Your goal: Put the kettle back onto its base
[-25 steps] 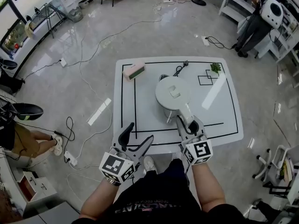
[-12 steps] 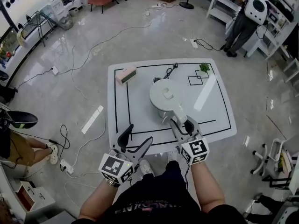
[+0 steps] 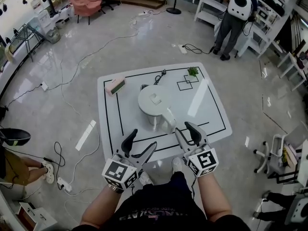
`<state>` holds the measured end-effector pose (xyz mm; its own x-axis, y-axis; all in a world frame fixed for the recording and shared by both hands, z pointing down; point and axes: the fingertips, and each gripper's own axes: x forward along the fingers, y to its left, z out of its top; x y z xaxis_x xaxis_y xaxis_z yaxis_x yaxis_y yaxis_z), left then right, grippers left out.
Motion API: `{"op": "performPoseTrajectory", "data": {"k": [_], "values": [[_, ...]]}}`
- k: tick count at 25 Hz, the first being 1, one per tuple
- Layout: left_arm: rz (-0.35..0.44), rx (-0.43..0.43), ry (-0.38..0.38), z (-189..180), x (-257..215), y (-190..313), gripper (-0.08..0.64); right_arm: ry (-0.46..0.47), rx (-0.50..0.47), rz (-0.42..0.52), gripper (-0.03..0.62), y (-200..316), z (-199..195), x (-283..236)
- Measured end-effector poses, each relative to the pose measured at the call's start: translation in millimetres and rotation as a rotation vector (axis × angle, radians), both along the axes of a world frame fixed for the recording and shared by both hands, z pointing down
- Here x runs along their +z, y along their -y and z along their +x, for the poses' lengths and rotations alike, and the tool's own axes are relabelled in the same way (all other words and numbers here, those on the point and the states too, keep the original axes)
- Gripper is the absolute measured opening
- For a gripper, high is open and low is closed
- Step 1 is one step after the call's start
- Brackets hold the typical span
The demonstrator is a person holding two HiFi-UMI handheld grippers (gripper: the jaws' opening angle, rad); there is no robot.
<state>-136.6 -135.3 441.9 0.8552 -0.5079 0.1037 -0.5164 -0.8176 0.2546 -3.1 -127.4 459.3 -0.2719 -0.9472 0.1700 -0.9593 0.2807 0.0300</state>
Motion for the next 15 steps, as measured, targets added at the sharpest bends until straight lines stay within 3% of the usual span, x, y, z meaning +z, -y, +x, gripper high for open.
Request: {"op": "performPoseTrajectory", "data": {"k": [6,11,15], "values": [[0.014,-0.005,-0.012,20,-12,-2,0.337,0.007,-0.003,0.076,0.153,-1,25,-45],[0.037,-0.069,-0.006,36,-21,-3,0.319,0.009,-0.067,0.098,0.153,5,42,-63],[0.047,-0.171,-0.007,51,-25,-3,0.207,0.014,-0.142,0.093,0.094,12,60,-62]]}}
